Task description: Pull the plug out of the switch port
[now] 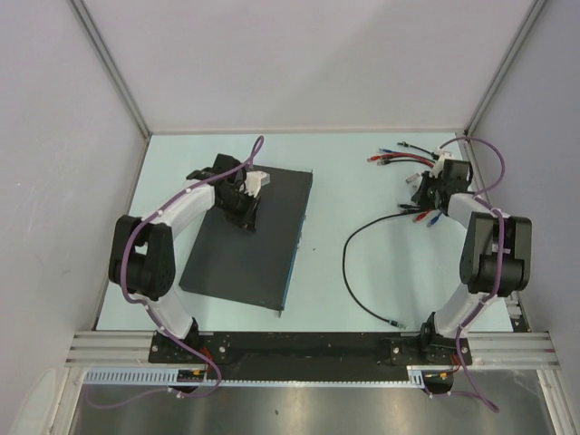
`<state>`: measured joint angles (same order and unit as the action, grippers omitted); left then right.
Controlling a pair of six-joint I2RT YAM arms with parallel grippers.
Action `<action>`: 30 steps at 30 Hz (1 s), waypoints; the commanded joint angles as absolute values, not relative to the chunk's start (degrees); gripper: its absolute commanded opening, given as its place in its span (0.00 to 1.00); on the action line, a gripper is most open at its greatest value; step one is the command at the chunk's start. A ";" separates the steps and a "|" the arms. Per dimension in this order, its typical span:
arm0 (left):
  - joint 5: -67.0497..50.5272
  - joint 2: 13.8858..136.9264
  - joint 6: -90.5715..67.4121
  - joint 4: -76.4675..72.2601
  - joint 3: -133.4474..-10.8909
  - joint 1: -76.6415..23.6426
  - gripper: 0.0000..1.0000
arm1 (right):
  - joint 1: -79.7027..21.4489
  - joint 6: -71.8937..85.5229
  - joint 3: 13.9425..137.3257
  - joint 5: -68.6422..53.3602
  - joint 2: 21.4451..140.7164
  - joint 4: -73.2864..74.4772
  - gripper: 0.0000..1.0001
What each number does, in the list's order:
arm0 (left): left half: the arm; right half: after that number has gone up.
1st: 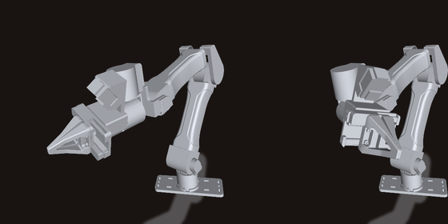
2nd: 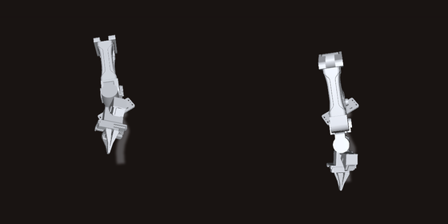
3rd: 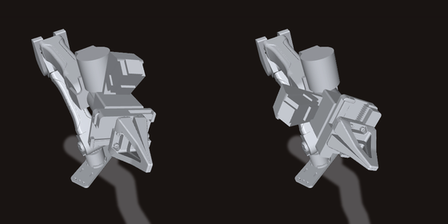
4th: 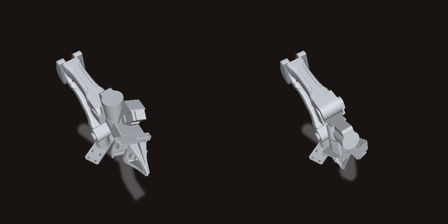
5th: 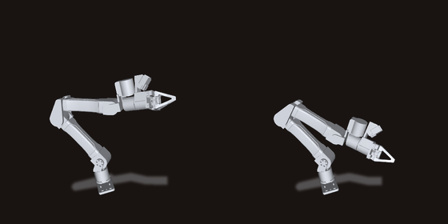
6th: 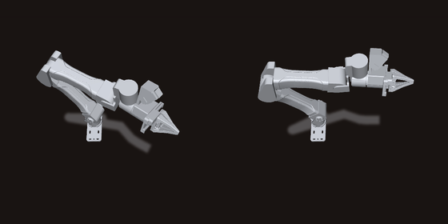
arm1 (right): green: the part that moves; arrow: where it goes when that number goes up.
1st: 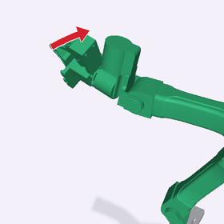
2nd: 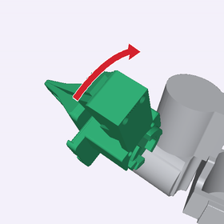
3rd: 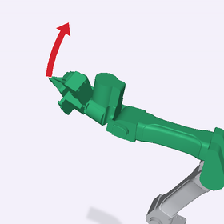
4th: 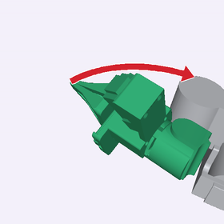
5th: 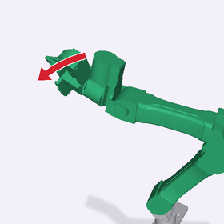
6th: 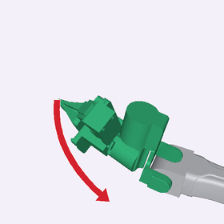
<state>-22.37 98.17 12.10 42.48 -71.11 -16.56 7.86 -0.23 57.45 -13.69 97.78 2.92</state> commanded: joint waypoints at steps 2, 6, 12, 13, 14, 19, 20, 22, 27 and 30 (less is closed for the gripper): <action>-21.62 97.91 13.18 42.80 -73.83 -16.70 0.21 | 7.03 5.18 64.33 -11.95 101.60 -2.98 0.00; -21.27 98.26 13.53 42.54 -72.60 -16.70 0.21 | 5.19 7.37 68.19 -8.62 105.63 -5.53 0.00; -20.48 98.70 13.62 42.89 -73.21 -16.70 0.21 | 3.60 9.76 72.33 -12.88 109.86 -10.36 0.50; -20.39 98.79 13.62 43.15 -73.39 -16.70 0.21 | 3.52 10.10 72.86 -16.40 109.86 -12.29 0.57; -20.13 98.88 13.62 43.07 -73.39 -16.70 0.22 | 3.17 10.37 73.12 -20.18 109.69 -12.39 0.70; -19.34 99.14 13.71 42.89 -73.48 -16.79 0.24 | 0.70 8.18 71.73 -14.60 104.09 -6.87 1.00; -18.99 99.14 13.71 42.80 -73.56 -16.79 0.27 | 0.70 8.09 69.98 -14.33 102.84 -6.42 1.00; -18.72 99.23 13.80 42.89 -73.56 -16.79 0.30 | 0.62 7.30 68.30 -13.28 100.30 -4.58 1.00; -17.67 98.62 13.71 42.98 -72.69 -16.79 0.47 | 0.18 3.17 65.13 -10.99 93.09 4.11 1.00; -17.23 96.86 13.45 42.37 -71.46 -16.79 0.67 | -2.72 0.62 65.65 -6.26 89.93 14.39 1.00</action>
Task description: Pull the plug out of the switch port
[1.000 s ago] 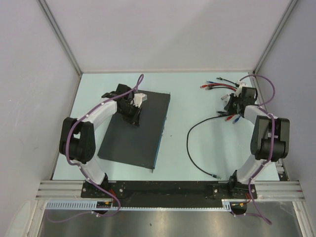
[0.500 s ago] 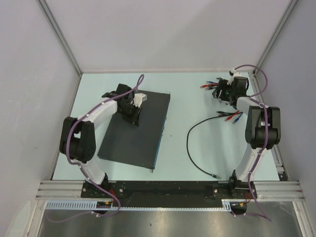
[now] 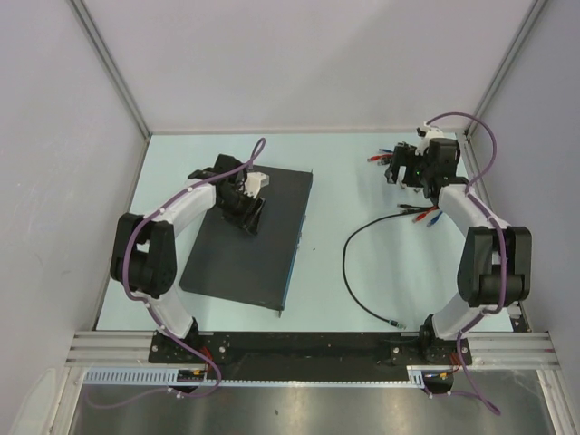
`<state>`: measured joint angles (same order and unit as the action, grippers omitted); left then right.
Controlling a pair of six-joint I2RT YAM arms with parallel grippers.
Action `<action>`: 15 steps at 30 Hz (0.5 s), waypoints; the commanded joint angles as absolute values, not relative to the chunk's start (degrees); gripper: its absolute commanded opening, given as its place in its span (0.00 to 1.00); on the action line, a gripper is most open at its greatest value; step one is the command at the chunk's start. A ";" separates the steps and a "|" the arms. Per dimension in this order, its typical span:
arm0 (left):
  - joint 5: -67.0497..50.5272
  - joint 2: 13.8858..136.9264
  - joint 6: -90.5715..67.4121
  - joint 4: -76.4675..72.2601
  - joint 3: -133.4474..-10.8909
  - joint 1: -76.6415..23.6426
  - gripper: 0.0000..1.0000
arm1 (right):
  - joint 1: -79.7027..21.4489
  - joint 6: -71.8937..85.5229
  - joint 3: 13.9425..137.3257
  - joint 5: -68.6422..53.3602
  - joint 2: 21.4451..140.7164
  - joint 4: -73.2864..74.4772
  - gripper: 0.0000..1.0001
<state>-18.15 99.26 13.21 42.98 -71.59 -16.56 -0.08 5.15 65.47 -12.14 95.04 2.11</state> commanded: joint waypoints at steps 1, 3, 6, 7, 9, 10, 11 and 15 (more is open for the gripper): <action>-16.79 96.16 13.53 41.93 -71.02 -16.87 0.99 | -3.33 0.18 65.83 -2.76 89.13 19.55 1.00; -15.21 94.31 12.92 40.61 -70.14 -16.96 1.00 | -5.79 0.26 66.18 2.17 86.42 25.63 1.00; -9.77 91.86 10.38 39.90 -70.84 -16.96 1.00 | -7.90 2.80 68.20 4.22 82.90 32.31 1.00; -7.75 91.15 9.68 39.82 -71.27 -16.88 1.00 | -8.52 2.90 69.42 4.39 81.84 32.95 1.00; -6.51 89.05 8.88 40.42 -73.73 -16.96 1.00 | -10.27 2.46 70.31 5.01 79.64 33.05 1.00; -6.42 88.08 9.05 40.60 -75.13 -16.96 1.00 | -10.81 1.94 70.92 5.88 77.54 32.79 0.99; -5.55 86.59 9.14 39.91 -77.06 -16.96 0.99 | -11.33 1.32 71.19 6.24 76.74 32.35 1.00; -1.25 79.29 9.32 26.83 -75.95 -16.87 1.00 | -12.22 3.59 71.19 7.64 74.53 30.59 1.00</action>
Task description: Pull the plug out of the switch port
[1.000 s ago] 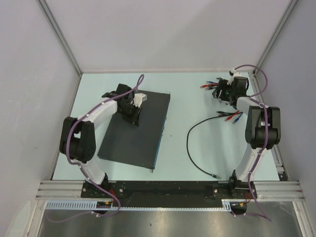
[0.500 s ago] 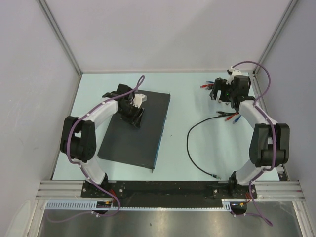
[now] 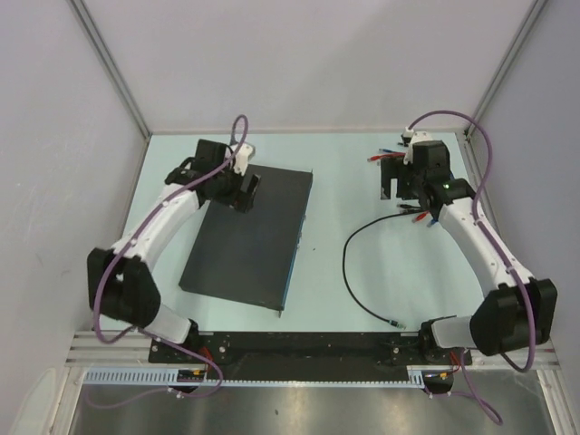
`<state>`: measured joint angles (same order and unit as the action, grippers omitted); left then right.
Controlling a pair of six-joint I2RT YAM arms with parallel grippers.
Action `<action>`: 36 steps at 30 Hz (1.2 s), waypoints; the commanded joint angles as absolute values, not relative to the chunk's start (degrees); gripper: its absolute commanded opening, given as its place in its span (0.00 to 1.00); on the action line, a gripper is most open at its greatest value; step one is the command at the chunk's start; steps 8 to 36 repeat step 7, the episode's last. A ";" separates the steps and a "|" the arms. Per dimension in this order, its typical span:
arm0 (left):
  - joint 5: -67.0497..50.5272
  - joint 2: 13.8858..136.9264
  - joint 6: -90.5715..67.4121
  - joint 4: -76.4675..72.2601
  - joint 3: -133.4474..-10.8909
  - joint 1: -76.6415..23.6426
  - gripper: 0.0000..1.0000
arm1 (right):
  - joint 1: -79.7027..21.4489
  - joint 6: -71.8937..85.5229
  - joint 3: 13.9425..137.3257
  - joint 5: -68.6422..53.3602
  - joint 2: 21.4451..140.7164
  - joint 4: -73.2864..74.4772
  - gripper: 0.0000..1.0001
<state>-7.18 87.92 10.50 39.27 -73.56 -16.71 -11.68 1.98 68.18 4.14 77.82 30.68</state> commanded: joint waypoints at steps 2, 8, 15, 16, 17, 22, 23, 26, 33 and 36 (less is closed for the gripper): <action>3.22 80.32 6.09 24.36 -73.57 -16.87 1.00 | -12.22 6.93 71.28 7.82 74.79 31.28 1.00; -0.67 88.15 2.46 29.79 -66.20 -16.87 0.99 | -10.81 10.02 68.73 4.48 73.13 30.50 1.00; -0.67 88.15 2.46 29.79 -66.20 -16.87 0.99 | -10.81 10.02 68.73 4.48 73.13 30.50 1.00; -0.67 88.15 2.46 29.79 -66.20 -16.87 0.99 | -10.81 10.02 68.73 4.48 73.13 30.50 1.00; -0.67 88.15 2.46 29.79 -66.20 -16.87 0.99 | -10.81 10.02 68.73 4.48 73.13 30.50 1.00; -0.67 88.15 2.46 29.79 -66.20 -16.87 0.99 | -10.81 10.02 68.73 4.48 73.13 30.50 1.00; -0.67 88.15 2.46 29.79 -66.20 -16.87 0.99 | -10.81 10.02 68.73 4.48 73.13 30.50 1.00; -0.67 88.15 2.46 29.79 -66.20 -16.87 0.99 | -10.81 10.02 68.73 4.48 73.13 30.50 1.00; -0.67 88.15 2.46 29.79 -66.20 -16.87 0.99 | -10.81 10.02 68.73 4.48 73.13 30.50 1.00; -0.67 88.15 2.46 29.79 -66.20 -16.87 0.99 | -10.81 10.02 68.73 4.48 73.13 30.50 1.00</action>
